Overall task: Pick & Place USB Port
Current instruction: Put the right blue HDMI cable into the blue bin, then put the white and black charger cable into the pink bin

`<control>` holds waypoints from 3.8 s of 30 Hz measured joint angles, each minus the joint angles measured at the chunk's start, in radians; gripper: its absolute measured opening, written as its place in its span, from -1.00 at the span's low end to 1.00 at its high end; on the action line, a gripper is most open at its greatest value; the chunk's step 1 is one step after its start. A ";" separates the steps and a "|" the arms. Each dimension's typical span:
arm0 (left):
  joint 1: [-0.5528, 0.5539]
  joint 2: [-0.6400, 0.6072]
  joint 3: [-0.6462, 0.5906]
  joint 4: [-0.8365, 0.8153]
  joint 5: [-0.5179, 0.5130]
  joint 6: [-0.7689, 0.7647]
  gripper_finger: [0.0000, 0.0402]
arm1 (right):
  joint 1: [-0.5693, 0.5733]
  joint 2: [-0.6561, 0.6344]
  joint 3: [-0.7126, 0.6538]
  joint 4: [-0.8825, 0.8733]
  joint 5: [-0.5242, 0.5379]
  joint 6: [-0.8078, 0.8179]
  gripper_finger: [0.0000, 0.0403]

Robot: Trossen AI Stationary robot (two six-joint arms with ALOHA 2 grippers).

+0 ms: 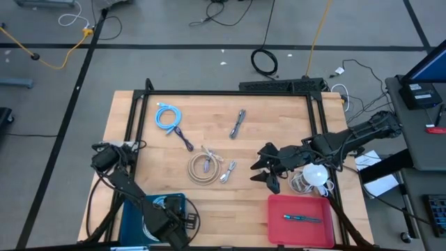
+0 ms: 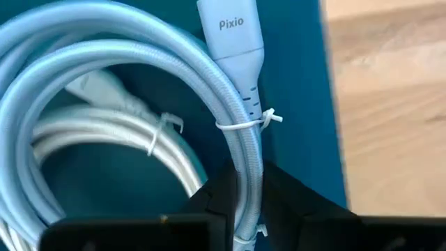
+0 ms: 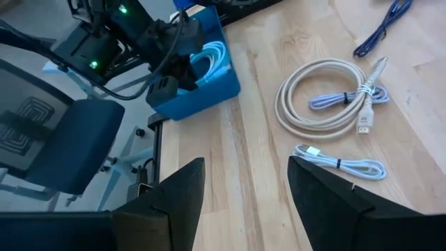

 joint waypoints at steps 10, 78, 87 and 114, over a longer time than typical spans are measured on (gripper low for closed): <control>-0.012 -0.094 0.000 -0.044 0.010 -0.010 -0.37 | 0.000 -0.004 0.000 -0.034 -0.004 -0.018 -0.01; -0.001 -0.528 0.001 -0.289 -0.630 0.393 -0.19 | -0.654 0.529 0.311 -0.202 -0.019 -1.741 -0.01; -0.006 -0.528 0.001 -0.284 -0.631 0.381 -0.19 | -0.614 0.595 0.100 -0.053 0.121 -1.677 -0.01; -0.004 -0.525 0.001 -0.265 -0.772 0.404 -0.19 | -0.818 0.642 0.397 -0.234 -0.115 0.322 -0.26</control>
